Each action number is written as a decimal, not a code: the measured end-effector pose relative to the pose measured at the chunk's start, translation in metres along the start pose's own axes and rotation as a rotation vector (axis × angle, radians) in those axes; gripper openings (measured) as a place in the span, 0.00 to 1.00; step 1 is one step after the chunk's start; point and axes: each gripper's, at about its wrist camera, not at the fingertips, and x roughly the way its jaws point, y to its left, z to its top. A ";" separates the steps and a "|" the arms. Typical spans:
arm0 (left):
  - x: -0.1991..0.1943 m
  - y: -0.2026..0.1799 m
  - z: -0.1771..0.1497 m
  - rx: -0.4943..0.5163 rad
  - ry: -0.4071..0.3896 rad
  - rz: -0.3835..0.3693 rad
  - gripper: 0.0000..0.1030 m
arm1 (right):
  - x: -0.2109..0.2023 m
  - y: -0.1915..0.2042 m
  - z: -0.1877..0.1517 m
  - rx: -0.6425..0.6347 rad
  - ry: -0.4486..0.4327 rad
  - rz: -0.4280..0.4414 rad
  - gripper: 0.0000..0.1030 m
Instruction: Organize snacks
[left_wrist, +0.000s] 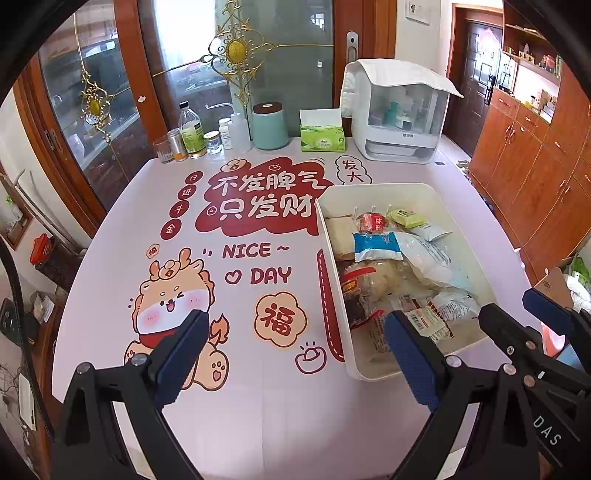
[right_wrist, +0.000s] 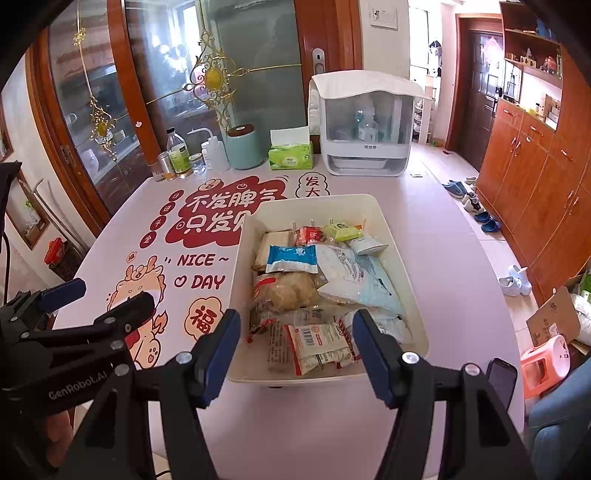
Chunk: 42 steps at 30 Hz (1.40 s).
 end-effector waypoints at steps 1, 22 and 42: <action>0.000 0.000 0.000 0.000 0.000 0.000 0.93 | 0.000 0.000 0.000 0.000 0.000 0.000 0.62; -0.001 -0.002 0.000 -0.001 0.001 0.002 0.93 | -0.001 0.001 -0.001 -0.003 -0.001 0.005 0.62; -0.007 -0.005 -0.014 0.013 0.002 -0.006 0.93 | -0.004 0.003 -0.001 -0.009 -0.004 0.011 0.62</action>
